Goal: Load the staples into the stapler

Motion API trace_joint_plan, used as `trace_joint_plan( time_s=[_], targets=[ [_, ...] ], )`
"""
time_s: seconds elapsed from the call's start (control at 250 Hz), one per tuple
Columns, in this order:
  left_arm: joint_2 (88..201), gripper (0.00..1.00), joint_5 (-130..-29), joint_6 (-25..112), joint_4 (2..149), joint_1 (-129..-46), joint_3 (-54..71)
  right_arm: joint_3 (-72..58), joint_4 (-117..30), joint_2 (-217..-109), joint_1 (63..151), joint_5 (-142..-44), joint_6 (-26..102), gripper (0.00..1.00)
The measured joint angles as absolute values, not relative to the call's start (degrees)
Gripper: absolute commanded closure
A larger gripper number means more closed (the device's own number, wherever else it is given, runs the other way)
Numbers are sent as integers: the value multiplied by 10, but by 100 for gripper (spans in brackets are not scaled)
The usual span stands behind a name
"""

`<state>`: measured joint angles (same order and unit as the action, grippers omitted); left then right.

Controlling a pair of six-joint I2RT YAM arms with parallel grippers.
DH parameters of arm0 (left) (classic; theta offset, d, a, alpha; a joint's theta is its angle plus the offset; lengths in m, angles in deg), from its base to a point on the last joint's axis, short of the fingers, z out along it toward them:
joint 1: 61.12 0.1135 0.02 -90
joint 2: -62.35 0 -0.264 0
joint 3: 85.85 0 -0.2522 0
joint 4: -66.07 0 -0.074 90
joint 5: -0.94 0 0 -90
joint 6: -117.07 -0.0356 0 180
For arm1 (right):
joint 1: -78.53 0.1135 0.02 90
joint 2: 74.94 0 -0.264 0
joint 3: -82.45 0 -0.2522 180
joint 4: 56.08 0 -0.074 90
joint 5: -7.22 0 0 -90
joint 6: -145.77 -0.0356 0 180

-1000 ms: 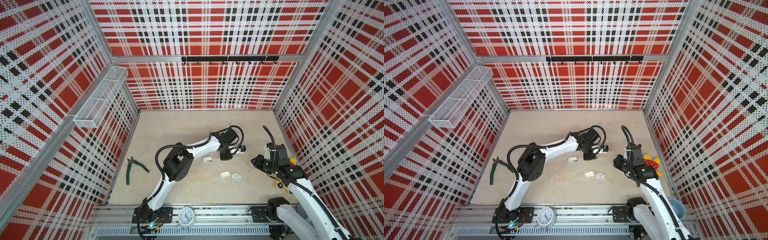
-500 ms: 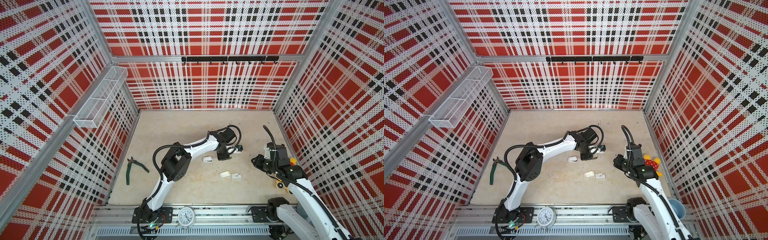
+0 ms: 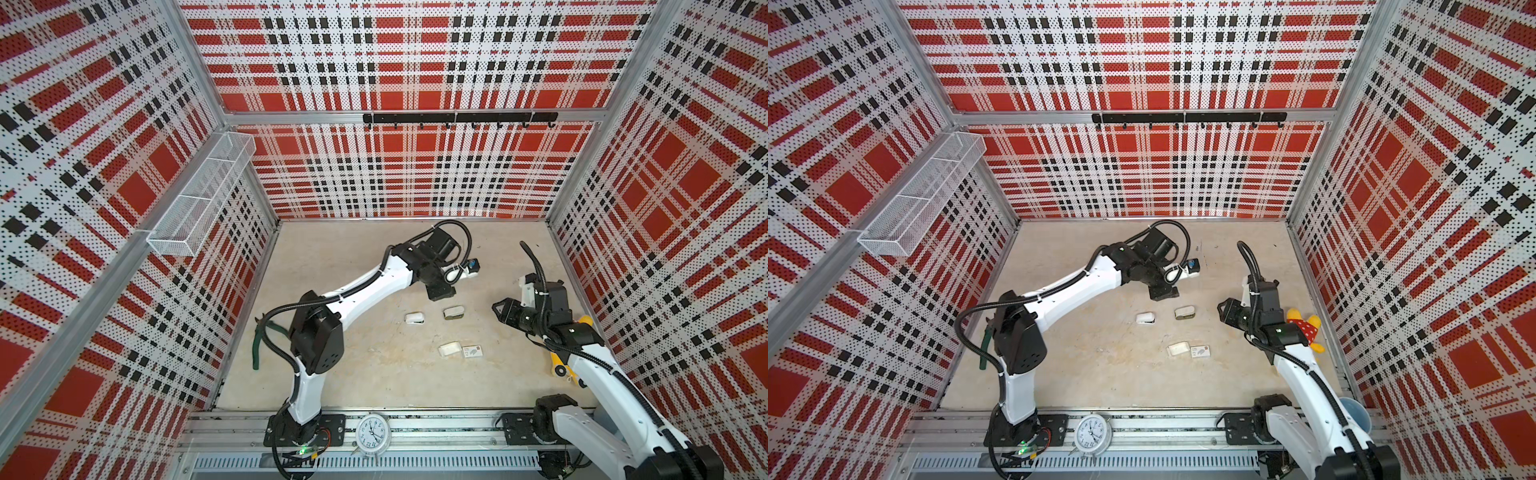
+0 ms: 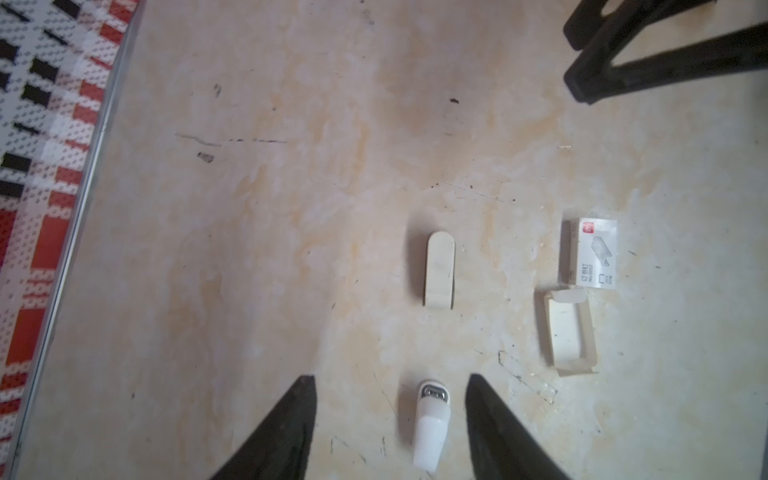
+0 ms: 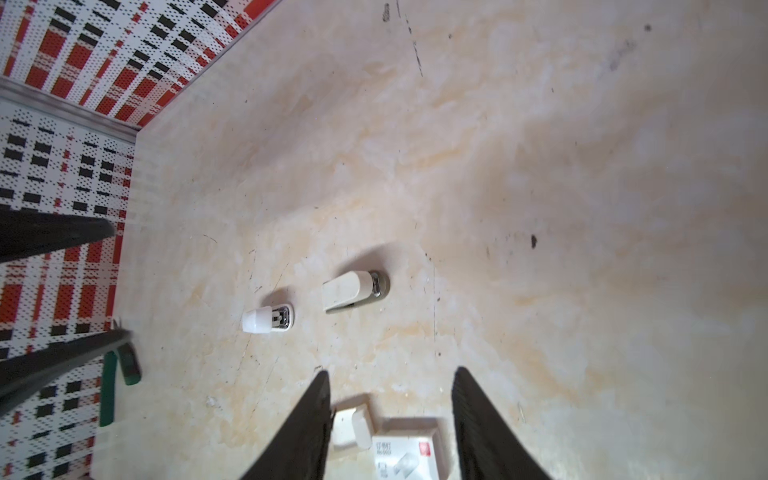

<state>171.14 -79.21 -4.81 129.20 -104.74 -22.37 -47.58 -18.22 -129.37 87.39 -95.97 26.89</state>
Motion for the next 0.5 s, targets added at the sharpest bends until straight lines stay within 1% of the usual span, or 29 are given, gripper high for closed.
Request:
trace_joint_plan(
  time_s=[0.088,0.136,0.256,0.288,0.308,0.316,0.5],
  targets=[
    [1665,21,-788,-29,1280,-1014,-179,-476,-220,-1317,874,-957,290,31],
    [1642,19,-786,-17,1270,-993,-149,-476,-241,-1335,874,-955,299,24],
    [1587,17,-780,11,1242,-936,-67,-470,-266,-1381,872,-935,330,17],
    [1575,17,-779,17,1234,-922,-47,-467,-270,-1393,871,-928,339,11],
    [1567,17,-778,21,1227,-911,-32,-464,-272,-1402,871,-925,346,2],
    [1564,17,-777,23,1225,-908,-27,-463,-272,-1404,871,-923,348,0],
    [1486,14,-774,64,1136,-822,119,-449,-310,-1447,868,-903,402,0]
  ],
)
